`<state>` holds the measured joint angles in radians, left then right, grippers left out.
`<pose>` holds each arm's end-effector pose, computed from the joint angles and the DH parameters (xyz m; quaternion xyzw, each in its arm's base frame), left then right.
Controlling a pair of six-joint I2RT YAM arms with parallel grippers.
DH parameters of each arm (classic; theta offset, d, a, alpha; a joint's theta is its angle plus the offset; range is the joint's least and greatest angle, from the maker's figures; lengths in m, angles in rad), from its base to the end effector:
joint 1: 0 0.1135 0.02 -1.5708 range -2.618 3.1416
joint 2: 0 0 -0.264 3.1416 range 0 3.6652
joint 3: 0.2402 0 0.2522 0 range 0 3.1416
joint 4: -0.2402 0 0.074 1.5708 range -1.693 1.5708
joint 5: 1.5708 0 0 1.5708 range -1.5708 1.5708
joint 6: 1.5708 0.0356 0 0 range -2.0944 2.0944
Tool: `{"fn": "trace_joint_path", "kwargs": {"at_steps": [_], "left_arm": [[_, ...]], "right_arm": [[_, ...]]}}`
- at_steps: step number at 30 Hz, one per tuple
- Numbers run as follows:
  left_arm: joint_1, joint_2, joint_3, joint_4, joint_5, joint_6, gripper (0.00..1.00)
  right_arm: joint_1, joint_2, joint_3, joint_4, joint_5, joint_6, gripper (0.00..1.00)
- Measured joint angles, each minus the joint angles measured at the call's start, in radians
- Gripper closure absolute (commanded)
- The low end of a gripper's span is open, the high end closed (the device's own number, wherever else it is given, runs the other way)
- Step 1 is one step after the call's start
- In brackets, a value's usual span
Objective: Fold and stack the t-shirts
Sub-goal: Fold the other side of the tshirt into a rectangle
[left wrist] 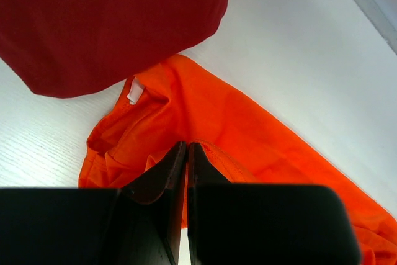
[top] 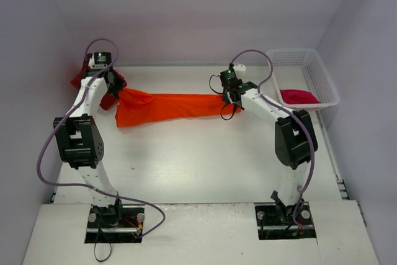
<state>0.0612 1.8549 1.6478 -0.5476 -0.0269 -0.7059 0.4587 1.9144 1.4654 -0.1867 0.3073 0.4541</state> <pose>0.4250 0.0270 0.3002 -0.3484 0.8491 -0.1140 0.3803 0.4015 0.1863 0.2457 0.0670 0.8823 0.0737 0.4600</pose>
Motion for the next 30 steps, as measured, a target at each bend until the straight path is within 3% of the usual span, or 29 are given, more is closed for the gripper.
{"fn": "trace_joint_path", "kwargs": {"at_steps": [30], "left_arm": [[0.0,0.195,0.079,0.082,-0.019,0.026,1.0]], "right_arm": [[-0.059,0.233,0.15,0.005,-0.082,-0.038,1.0]]}}
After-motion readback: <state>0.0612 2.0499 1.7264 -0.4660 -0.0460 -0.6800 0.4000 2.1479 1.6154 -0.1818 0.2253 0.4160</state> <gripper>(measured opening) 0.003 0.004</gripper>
